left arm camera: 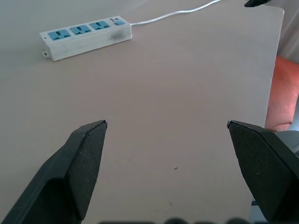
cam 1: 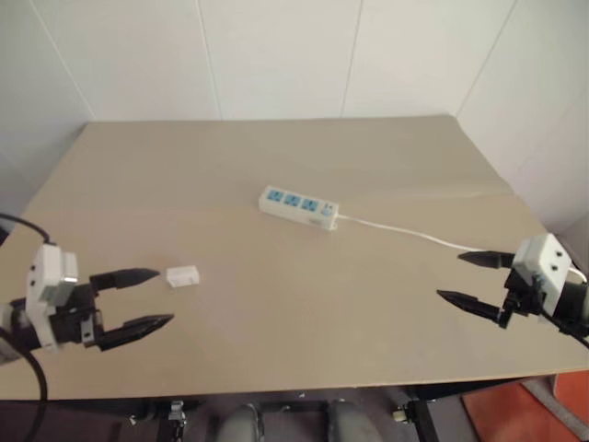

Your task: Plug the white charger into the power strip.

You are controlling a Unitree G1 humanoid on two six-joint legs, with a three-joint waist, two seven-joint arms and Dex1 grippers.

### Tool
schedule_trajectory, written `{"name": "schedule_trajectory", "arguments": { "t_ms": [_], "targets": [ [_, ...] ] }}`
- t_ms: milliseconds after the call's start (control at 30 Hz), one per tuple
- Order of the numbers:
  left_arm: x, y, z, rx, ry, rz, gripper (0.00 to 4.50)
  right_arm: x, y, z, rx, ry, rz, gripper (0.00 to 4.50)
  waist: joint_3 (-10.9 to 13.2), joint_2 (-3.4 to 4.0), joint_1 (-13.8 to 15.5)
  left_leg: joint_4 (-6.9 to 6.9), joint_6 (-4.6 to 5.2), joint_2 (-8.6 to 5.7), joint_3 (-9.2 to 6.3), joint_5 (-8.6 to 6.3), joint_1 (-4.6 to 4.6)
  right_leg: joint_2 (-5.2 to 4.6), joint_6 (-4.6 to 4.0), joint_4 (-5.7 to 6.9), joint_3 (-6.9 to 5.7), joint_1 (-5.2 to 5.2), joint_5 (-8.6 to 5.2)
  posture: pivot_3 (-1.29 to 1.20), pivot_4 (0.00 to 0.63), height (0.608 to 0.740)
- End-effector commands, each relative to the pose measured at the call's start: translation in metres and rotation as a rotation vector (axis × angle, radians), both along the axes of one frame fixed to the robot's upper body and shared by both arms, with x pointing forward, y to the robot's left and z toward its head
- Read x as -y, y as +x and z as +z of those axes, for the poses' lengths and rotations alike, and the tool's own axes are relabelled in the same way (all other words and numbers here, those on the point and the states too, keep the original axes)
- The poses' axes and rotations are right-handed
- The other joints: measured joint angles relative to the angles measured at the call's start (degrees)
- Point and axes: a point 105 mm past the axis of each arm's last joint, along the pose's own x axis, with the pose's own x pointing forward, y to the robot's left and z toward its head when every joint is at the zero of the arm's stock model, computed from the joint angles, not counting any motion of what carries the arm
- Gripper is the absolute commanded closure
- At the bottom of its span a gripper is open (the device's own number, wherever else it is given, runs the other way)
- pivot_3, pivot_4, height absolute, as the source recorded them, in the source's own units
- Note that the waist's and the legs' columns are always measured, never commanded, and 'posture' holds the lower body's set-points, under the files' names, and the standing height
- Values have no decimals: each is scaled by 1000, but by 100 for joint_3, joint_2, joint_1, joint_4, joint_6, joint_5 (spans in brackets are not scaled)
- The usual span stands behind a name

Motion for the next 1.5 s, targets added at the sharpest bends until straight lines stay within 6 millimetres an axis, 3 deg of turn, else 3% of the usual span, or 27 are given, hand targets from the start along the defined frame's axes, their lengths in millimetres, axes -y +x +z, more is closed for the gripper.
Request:
{"name": "schedule_trajectory", "arguments": {
  "t_ms": [33, 533, 700, 933, 1033, 1167, 1467, 1500],
  "targets": [
    [2, -2, 10, 49, 5, -5, 0, -2, 0, 9, 30, -29, 28, 17, 0, 0, 3, 0, 0, 0, 0, 0, 1, 0, 0, 0, 0, 0, 0, 0, 150, 740],
    [9, -3, 6, 48, -9, 12, 0, -4, 9, 11, 55, -40, 18, 17, 0, 1, 4, 0, 0, 0, 0, 0, 1, 1, 0, 1, 0, 0, 0, 0, 150, 740],
    [15, 5, 8, 57, -13, 1, 0, -6, 57, 20, 173, 19, -65, 17, 1, -2, -54, 1, -1, -1, 16, 0, 18, 4, -2, 3, 10, 6, 2, 0, 150, 740],
    [39, 35, 10, 110, 42, -89, 0, -43, 140, 1, 147, 34, -23, 17, 4, 0, -38, 2, -1, -6, 23, 1, 22, 8, -5, 10, 11, 1, 4, 0, 150, 740],
    [46, 48, 9, 136, 71, -106, 0, -58, 164, 0, 121, 64, -43, 17, 8, 3, -56, -1, -1, -7, 23, 1, 6, 7, -5, 9, 11, -16, 4, 0, 150, 740],
    [60, 58, 9, 167, 60, -141, 0, -75, 181, -7, 66, 76, -95, 17, 8, 3, -43, -1, -3, -4, 22, 2, -55, -2, -6, 38, 9, -92, 6, 0, 150, 740],
    [81, 62, -2, 178, 76, -182, 0, -97, 191, -30, -81, 90, -191, 17, 8, 3, -74, 4, -3, -8, 22, 2, -74, -12, 5, 41, 8, -98, 14, 0, 150, 740],
    [82, 61, -2, 178, 72, -183, 0, -100, 191, -32, -114, 112, -191, 189, 8, 3, -84, 4, -4, -7, 21, 3, -73, -11, 5, 40, 8, -98, 14, 0, 150, 740]
  ]
}}
